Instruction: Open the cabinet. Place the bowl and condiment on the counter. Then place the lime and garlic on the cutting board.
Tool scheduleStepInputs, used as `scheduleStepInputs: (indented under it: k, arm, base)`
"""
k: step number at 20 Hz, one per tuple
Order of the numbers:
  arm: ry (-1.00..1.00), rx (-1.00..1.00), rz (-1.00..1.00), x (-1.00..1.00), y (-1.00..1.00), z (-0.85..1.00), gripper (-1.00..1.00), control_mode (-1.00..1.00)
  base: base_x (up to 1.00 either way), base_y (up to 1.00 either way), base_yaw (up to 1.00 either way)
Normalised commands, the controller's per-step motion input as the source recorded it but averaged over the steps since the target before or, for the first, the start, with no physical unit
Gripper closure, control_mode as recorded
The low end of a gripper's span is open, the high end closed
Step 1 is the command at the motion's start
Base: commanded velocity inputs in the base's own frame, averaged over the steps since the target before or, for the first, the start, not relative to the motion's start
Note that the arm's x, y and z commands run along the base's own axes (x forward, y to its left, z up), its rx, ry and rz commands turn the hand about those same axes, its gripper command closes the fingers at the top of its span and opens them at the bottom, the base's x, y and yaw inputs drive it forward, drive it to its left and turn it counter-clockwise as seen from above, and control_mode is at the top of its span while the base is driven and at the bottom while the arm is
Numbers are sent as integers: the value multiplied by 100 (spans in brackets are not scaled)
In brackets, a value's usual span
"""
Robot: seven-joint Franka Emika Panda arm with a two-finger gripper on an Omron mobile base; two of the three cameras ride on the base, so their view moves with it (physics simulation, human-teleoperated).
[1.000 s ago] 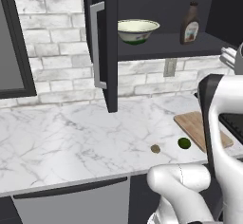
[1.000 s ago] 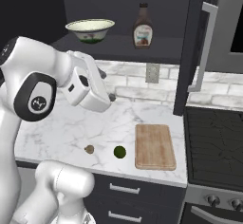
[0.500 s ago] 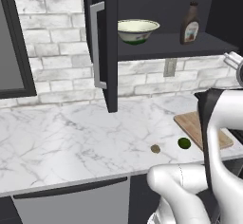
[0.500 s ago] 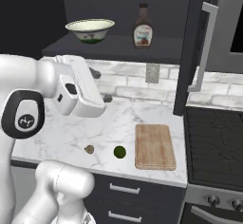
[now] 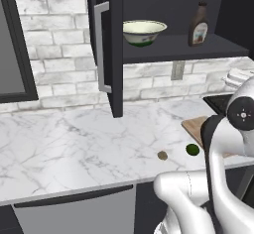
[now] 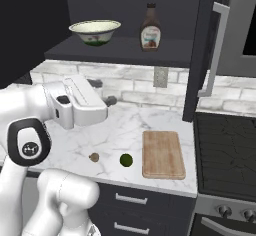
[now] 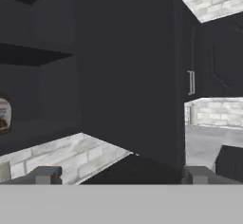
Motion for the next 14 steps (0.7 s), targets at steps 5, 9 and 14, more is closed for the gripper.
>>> scheduleStepInputs:
  k: [5,9,14]
  arm:
    - [4,-24,0,0,17,8,-100,-100]
    - [0,-13,0,0,10,11,-100,-100]
    - [-6,3,0,-10,-1,-1,-100,-100]
  base:
    - [0,0,0]
    - [0,0,0]
    - [0,0,0]
